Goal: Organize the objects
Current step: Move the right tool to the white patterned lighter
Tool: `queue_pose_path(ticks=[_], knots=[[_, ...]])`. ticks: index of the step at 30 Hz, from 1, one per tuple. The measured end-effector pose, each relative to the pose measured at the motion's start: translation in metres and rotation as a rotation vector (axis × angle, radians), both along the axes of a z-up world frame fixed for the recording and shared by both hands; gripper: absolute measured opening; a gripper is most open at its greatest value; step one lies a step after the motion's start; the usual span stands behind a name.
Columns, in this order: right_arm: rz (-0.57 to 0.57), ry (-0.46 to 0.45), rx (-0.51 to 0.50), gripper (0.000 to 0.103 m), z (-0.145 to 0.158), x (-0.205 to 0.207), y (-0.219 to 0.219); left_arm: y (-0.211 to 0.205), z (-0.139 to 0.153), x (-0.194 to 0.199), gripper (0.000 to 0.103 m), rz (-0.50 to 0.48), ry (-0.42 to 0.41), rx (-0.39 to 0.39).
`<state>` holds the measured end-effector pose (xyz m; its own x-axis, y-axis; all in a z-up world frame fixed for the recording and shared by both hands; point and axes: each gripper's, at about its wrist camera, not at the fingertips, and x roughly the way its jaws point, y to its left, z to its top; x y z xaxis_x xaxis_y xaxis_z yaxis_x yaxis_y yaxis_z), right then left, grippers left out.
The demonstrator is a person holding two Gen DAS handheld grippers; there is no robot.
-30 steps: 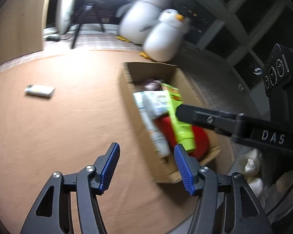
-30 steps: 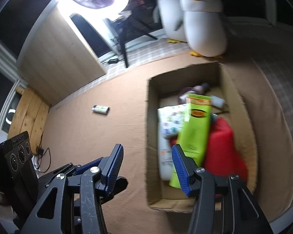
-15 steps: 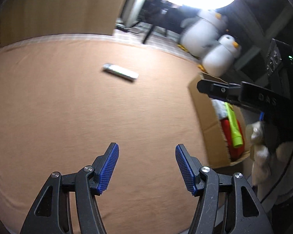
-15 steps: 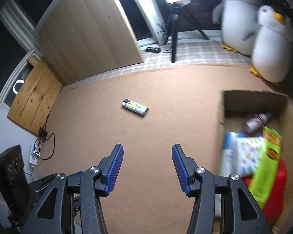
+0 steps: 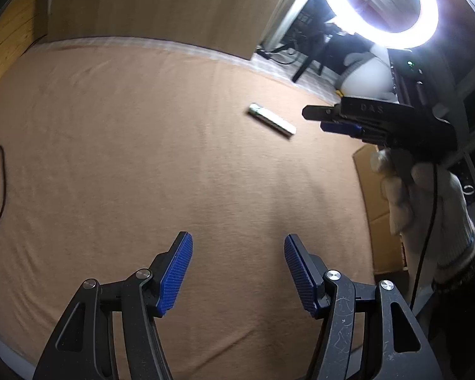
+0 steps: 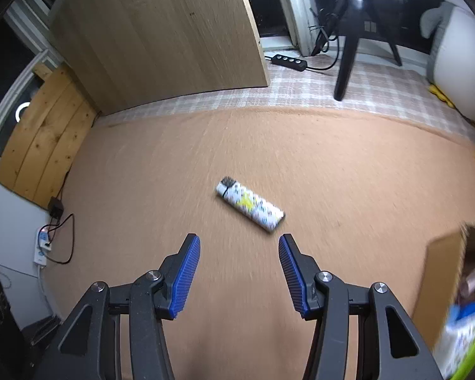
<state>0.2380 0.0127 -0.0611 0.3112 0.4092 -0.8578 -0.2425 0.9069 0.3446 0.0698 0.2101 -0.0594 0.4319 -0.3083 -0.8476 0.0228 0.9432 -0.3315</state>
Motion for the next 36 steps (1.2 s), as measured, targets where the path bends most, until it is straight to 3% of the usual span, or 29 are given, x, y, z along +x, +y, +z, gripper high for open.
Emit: queue_pose_path(ticks=[13, 23, 27, 31, 36], knots=[[-0.046, 0.061, -0.01, 0.048, -0.047, 0.06, 0.008, 0.037, -0.012, 0.002, 0.064, 0.06, 0.032, 0.01], [-0.004, 0.116, 0.02, 0.048, -0.054, 0.063, 0.023, 0.042, -0.013, 0.004, 0.064, 0.073, 0.038, -0.001], [0.037, 0.099, -0.036, 0.048, -0.052, 0.056, 0.037, 0.039, -0.012, 0.006, 0.064, 0.067, 0.036, -0.005], [0.085, 0.042, -0.165, 0.047, -0.05, 0.049, 0.057, 0.037, -0.011, 0.007, 0.064, 0.07, 0.036, -0.007], [0.104, -0.007, -0.272, 0.036, -0.051, 0.041, 0.071, 0.037, -0.011, 0.007, 0.064, 0.075, 0.035, -0.009]])
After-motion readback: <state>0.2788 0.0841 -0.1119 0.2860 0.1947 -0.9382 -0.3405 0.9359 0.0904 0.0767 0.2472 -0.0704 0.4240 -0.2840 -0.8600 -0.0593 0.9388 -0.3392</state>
